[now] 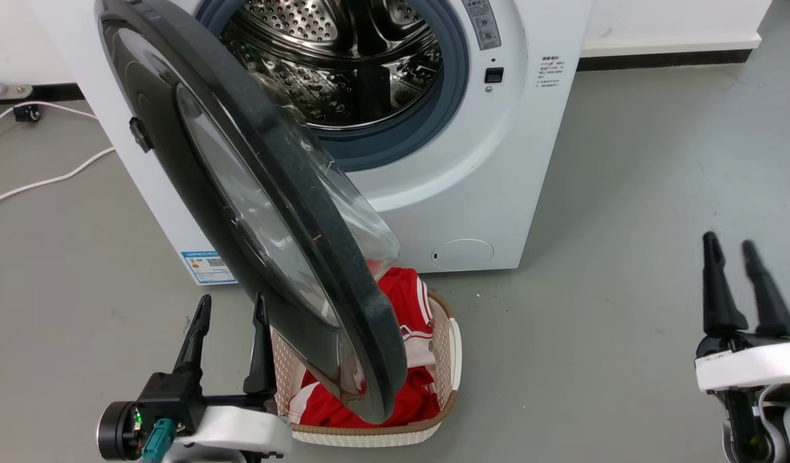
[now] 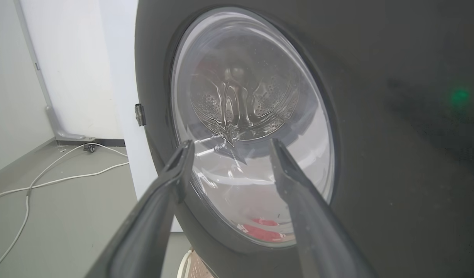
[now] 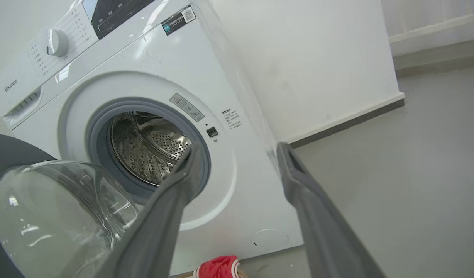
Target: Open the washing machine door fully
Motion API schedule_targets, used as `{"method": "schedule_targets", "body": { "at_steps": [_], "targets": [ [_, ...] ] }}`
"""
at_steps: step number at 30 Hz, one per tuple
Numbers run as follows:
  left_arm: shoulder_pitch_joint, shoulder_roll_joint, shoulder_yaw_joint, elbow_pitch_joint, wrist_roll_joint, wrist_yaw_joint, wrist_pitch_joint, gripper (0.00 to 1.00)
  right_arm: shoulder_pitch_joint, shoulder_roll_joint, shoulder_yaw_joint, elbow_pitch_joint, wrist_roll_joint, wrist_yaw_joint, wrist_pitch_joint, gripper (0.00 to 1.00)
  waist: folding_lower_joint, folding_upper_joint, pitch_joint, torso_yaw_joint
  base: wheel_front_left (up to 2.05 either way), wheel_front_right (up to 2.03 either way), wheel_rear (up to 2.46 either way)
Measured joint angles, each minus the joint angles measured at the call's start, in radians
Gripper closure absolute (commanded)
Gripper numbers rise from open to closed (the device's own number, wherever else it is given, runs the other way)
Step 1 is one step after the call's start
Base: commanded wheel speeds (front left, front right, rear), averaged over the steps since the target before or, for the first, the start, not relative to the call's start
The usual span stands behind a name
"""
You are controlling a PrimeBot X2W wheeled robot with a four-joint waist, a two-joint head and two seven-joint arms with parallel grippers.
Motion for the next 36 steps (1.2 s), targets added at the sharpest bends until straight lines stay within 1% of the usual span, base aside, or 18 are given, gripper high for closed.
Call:
{"method": "schedule_targets", "body": {
  "at_steps": [3, 5, 8, 10, 12, 17, 35, 36],
  "targets": [
    [0.000, 0.000, 0.000, 0.001, 0.000, 0.000, 0.000, 0.00, 0.037, 0.068, -0.085, -0.106, -0.255, 0.000, -0.001, 0.00, 0.0001, 0.0000, 0.000, 0.004, 0.00, 0.00, 0.00],
    [-0.001, 0.000, 0.000, 0.002, 0.000, 0.000, 0.000, 0.00, 0.070, 0.104, -0.096, -0.163, -0.395, 0.000, -0.001, 0.00, 0.0001, 0.0000, 0.000, 0.007, 0.00, 0.00, 0.00],
    [-0.003, 0.000, 0.002, 0.002, 0.003, -0.001, 0.000, 0.00, 0.117, 0.140, -0.091, -0.221, -0.554, 0.000, 0.001, 0.00, 0.0001, 0.0000, -0.003, 0.009, 0.00, 0.00, 0.00],
    [-0.003, 0.000, 0.003, 0.001, 0.008, -0.005, 0.000, 0.00, 0.151, 0.160, -0.085, -0.245, -0.622, 0.000, 0.017, 0.00, 0.0001, 0.0000, -0.004, 0.011, 0.00, 0.00, 0.00],
    [-0.003, 0.000, 0.004, 0.001, 0.009, -0.007, 0.000, 0.00, 0.187, 0.181, -0.075, -0.262, -0.662, 0.000, 0.029, 0.00, 0.0001, 0.0000, -0.004, 0.012, 0.00, 0.00, 0.00],
    [-0.003, 0.000, 0.007, -0.001, 0.016, -0.008, 0.000, 0.00, 0.244, 0.209, -0.082, -0.250, -0.671, 0.000, 0.039, 0.00, 0.0001, 0.0000, -0.002, 0.011, 0.00, 0.00, 0.00],
    [-0.005, 0.000, 0.009, 0.004, 0.025, -0.009, 0.000, 0.00, 0.236, 0.216, -0.072, -0.212, -0.657, 0.000, 0.021, 0.00, 0.0001, 0.0000, 0.010, 0.003, 0.00, 0.00, 0.00],
    [-0.005, 0.000, 0.009, 0.005, 0.026, -0.012, 0.000, 0.47, 0.236, 0.216, -0.071, -0.211, -0.656, 0.000, 0.021, 0.00, 0.0001, 0.0000, 0.011, 0.002, 0.00, 0.00, 0.00]
  ]
}}
